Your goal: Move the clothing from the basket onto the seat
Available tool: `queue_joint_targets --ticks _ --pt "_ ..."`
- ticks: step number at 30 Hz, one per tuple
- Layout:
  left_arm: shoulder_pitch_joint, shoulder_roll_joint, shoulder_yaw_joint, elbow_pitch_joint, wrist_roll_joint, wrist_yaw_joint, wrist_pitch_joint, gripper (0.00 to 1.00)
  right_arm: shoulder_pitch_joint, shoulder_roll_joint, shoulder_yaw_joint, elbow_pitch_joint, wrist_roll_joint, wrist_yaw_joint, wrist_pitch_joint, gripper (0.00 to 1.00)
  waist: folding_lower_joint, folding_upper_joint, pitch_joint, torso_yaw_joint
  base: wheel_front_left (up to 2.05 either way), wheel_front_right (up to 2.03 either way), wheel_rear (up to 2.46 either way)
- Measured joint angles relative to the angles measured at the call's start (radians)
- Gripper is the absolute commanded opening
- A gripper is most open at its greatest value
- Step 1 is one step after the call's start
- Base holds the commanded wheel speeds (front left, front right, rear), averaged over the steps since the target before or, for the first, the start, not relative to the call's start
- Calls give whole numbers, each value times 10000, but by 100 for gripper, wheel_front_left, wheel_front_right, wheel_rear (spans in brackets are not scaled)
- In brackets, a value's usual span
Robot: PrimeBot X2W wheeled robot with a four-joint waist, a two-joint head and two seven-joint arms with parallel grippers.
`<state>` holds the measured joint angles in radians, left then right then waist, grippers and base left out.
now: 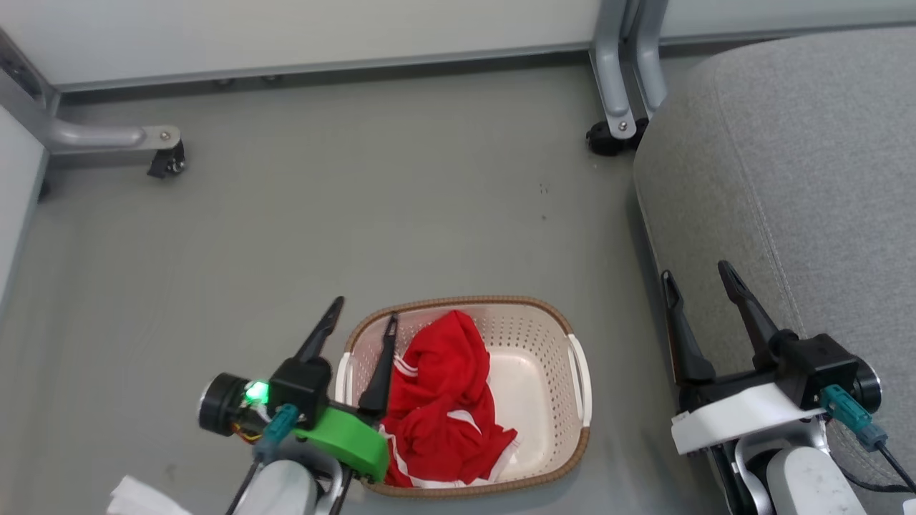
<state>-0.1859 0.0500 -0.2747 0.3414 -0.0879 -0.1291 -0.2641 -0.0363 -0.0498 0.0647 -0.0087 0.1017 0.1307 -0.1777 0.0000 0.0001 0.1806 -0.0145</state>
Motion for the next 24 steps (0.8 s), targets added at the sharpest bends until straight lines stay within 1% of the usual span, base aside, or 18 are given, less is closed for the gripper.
queue_joint_targets --ticks 4,5,10,16,24 --pt "-825 -17 -1283 1143 -209 -15 2 100 -430 -4 56 -134 2 0 -52 100 0 0 727 -125 0 0 0" --pt "-1203 -21 -1908 1933 -435 -15 0 100 -633 -2 98 -167 4 0 -104 100 1 0 1096 -197 0 0 0" --pt "-2516 -27 -3191 4171 -750 -17 92 100 -1146 -4 226 -169 90 0 -282 100 1 0 2112 -416 0 0 0" --pt "-4041 -13 -4059 6052 -560 -17 334 100 -1738 -8 508 -44 293 0 -550 100 2 0 3300 -705 0 0 0" --pt "-5401 305 -4817 7670 -523 -23 690 100 -2434 -12 1064 353 709 0 -796 100 2 -1 4760 -1212 0 0 0"
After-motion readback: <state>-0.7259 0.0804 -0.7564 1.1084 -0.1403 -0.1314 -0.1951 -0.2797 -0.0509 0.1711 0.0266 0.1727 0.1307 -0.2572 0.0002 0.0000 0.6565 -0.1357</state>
